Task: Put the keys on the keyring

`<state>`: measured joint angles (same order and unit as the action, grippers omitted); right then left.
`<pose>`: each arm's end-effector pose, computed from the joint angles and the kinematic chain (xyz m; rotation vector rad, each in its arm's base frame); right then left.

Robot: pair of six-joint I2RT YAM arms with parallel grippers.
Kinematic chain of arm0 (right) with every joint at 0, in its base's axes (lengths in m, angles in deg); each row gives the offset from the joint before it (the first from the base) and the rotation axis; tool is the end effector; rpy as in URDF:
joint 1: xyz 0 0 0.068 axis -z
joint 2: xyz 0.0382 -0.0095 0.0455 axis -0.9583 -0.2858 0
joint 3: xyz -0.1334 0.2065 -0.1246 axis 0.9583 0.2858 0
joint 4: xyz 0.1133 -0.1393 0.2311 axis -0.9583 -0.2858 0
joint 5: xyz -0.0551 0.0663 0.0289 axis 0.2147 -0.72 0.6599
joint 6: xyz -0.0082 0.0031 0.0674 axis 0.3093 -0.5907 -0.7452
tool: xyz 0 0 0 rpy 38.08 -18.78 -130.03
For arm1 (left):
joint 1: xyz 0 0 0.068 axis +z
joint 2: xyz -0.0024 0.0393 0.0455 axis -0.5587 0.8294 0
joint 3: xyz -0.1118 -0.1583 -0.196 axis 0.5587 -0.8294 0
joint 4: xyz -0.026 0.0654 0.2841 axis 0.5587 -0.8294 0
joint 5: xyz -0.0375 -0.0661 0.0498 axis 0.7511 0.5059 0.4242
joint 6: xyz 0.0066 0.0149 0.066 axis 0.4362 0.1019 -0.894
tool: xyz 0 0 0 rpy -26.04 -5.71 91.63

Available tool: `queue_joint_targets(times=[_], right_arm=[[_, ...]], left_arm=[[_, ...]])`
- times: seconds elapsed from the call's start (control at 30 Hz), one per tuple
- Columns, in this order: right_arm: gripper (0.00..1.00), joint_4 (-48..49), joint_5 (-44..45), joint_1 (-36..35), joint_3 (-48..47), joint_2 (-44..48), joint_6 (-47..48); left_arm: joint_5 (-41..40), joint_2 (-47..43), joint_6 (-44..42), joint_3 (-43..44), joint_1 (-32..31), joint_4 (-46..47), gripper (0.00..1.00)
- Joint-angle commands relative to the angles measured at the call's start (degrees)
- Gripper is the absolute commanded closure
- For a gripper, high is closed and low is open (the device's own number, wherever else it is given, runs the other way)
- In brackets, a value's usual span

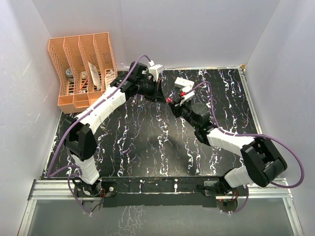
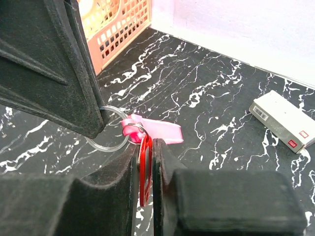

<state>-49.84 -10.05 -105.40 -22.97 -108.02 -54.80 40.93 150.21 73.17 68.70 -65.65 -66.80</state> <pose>0.2932 0.1863 0.2231 -0.4653 1.5896 0.4915 0.3795 -0.2680 0.3348 0.6635 2.1439 -1.0529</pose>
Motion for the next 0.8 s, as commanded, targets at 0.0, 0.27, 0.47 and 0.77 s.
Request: queue_joint_targets(times=[0.0, 0.27, 0.47, 0.77], right_arm=[[0.89, -1.22, 1.76, 0.26, -1.71, 2.22, 6.95], [0.90, -2.91, -0.97, 0.29, -2.70, 1.04, 10.92], [0.90, -3.04, -1.30, 0.30, -3.13, 0.64, 11.31], [0.89, -1.79, -2.10, 0.28, -3.33, 0.30, 12.64]], left_arm=[[0.39, -1.66, -4.13, 1.92, -0.21, -7.80, 1.00], [4.18, 0.22, -7.55, 1.53, -0.86, -11.71, 1.00], [5.54, 1.66, -9.09, 1.09, -2.13, -13.35, 1.00], [8.09, 3.44, -10.30, 0.67, -3.05, -13.79, 1.00]])
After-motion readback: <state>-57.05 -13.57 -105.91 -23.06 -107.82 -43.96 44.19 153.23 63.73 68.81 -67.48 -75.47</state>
